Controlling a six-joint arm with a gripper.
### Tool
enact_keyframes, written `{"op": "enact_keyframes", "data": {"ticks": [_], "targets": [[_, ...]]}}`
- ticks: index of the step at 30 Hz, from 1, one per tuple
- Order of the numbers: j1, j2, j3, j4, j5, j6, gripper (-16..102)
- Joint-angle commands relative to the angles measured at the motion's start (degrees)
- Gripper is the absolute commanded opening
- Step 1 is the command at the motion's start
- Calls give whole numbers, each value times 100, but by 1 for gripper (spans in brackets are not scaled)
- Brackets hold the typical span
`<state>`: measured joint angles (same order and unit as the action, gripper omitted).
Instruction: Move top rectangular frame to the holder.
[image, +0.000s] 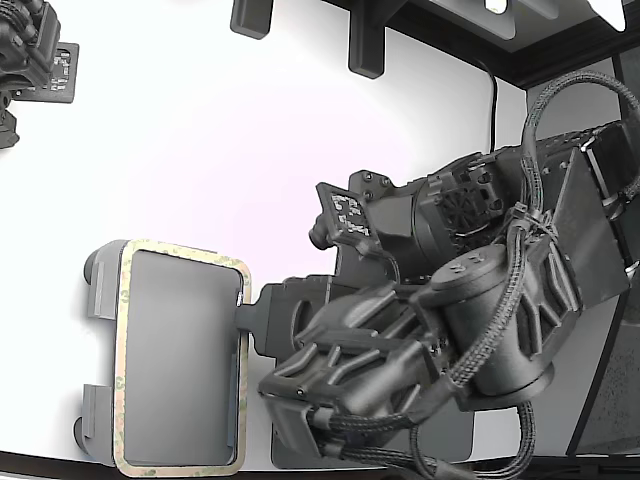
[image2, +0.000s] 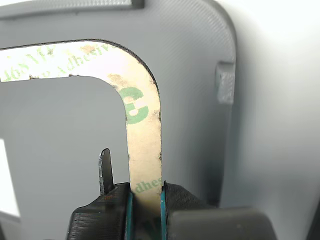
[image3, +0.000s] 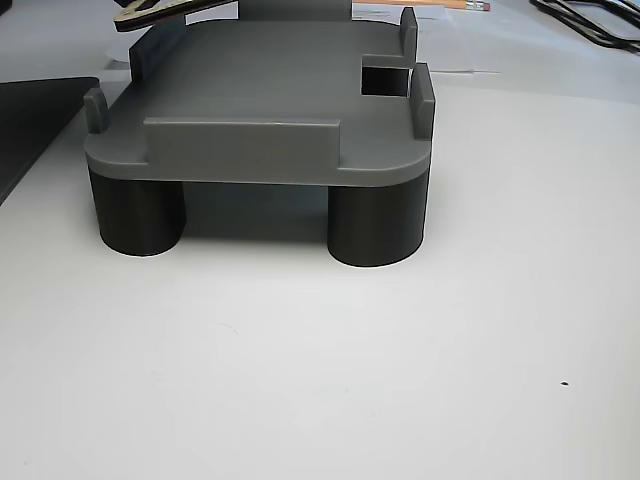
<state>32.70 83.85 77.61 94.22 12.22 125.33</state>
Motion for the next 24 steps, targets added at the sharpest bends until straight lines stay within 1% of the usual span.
{"op": "enact_keyframes", "data": {"ticks": [1,8,24], "targets": [[-149,44,-105,-35,-88,-79,-11],[-211,-88,-53,-308,-229,-79,-11],[-211,-158,88,-343,-272,44,-11]]}}
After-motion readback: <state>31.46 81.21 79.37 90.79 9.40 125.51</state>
